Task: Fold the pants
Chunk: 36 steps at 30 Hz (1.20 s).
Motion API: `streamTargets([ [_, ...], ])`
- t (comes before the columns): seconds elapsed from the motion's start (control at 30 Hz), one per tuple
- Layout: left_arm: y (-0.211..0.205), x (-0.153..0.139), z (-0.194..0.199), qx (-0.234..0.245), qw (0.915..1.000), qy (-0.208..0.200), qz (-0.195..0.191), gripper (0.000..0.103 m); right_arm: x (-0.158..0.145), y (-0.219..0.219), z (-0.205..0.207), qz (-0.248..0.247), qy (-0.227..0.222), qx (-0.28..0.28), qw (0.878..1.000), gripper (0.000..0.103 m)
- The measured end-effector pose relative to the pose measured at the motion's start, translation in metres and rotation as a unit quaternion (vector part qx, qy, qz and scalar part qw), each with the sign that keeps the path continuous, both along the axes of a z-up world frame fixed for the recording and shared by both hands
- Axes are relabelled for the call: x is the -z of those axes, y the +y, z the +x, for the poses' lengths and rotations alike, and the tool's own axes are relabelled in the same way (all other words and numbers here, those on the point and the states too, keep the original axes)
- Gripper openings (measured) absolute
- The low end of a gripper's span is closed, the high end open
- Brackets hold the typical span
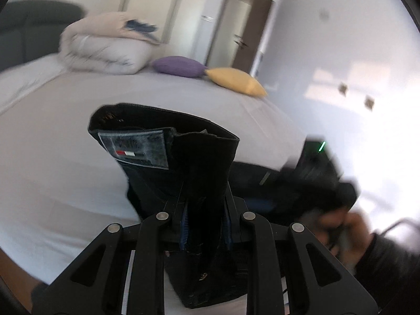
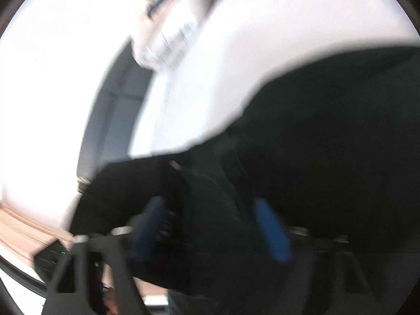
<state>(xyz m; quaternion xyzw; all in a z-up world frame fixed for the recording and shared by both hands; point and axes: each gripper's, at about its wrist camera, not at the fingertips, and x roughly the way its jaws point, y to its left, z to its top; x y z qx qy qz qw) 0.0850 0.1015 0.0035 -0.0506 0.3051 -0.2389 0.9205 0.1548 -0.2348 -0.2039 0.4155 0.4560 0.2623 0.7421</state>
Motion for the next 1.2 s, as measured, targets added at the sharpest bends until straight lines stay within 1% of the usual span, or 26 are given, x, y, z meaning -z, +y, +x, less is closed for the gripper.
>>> streamTargets([
  [0.07, -0.031, 0.004, -0.002, 0.024, 0.9992, -0.003, 0.031, 0.019, -0.015, -0.019, -0.004, 0.023, -0.019, -0.005, 1.000, 0.086],
  [0.13, -0.068, 0.014, 0.000, 0.055, 0.9961, -0.002, 0.069, 0.019, -0.025, -0.037, -0.009, 0.044, -0.025, -0.014, 0.999, 0.087],
  [0.2, -0.100, 0.026, -0.007, 0.082, 0.9908, -0.006, 0.107, 0.019, -0.034, -0.047, -0.015, 0.036, -0.039, -0.023, 0.998, 0.092],
  [0.27, -0.128, 0.036, -0.014, 0.104, 0.9844, -0.014, 0.141, 0.019, -0.040, -0.047, -0.020, 0.023, -0.048, -0.037, 0.998, 0.094],
  [0.37, -0.162, 0.052, -0.027, 0.133, 0.9743, -0.020, 0.180, 0.019, -0.035, -0.049, -0.021, -0.002, -0.042, -0.049, 0.998, 0.094],
  [0.47, -0.189, 0.059, -0.042, 0.150, 0.9660, -0.039, 0.207, 0.019, -0.019, -0.053, -0.019, -0.038, -0.009, -0.043, 0.998, 0.094],
  [0.57, -0.211, 0.063, -0.048, 0.161, 0.9612, -0.047, 0.219, 0.019, -0.008, -0.048, -0.015, -0.048, 0.004, -0.045, 0.998, 0.094],
  [0.63, -0.219, 0.069, -0.052, 0.168, 0.9588, -0.048, 0.224, 0.018, -0.007, -0.043, -0.014, -0.052, -0.003, -0.052, 0.997, 0.084],
  [0.67, -0.225, 0.070, -0.058, 0.172, 0.9574, -0.049, 0.227, 0.018, -0.007, -0.041, -0.010, -0.059, -0.003, -0.055, 0.997, 0.068],
  [0.7, -0.232, 0.071, -0.062, 0.177, 0.9560, -0.051, 0.229, 0.018, -0.005, -0.039, -0.008, -0.067, 0.002, -0.056, 0.996, 0.048],
  [0.77, -0.239, 0.073, -0.069, 0.182, 0.9546, -0.053, 0.230, 0.017, 0.000, -0.045, -0.005, -0.086, 0.010, -0.045, 0.995, 0.021],
  [0.8, -0.243, 0.074, -0.071, 0.186, 0.9544, -0.053, 0.228, 0.017, 0.000, -0.047, -0.007, -0.088, 0.007, -0.040, 0.995, 0.017],
  [0.9, -0.260, 0.073, -0.076, 0.199, 0.9530, -0.055, 0.222, 0.017, -0.011, -0.056, -0.021, -0.116, -0.015, -0.030, 0.993, 0.016],
  [0.97, -0.269, 0.071, -0.083, 0.210, 0.9504, -0.062, 0.220, 0.017, -0.017, -0.068, -0.029, -0.122, -0.024, -0.019, 0.992, 0.016],
  [1.07, -0.296, 0.067, -0.087, 0.231, 0.9464, -0.068, 0.215, 0.017, -0.021, -0.092, -0.038, -0.122, -0.026, -0.002, 0.992, 0.016],
  [1.17, -0.325, 0.069, -0.093, 0.249, 0.9430, -0.063, 0.211, 0.017, -0.021, -0.114, -0.047, -0.126, -0.020, 0.014, 0.992, 0.015],
  [1.2, -0.333, 0.070, -0.087, 0.253, 0.9422, -0.061, 0.210, 0.017, -0.019, -0.122, -0.050, -0.127, -0.016, 0.019, 0.992, 0.015],
])
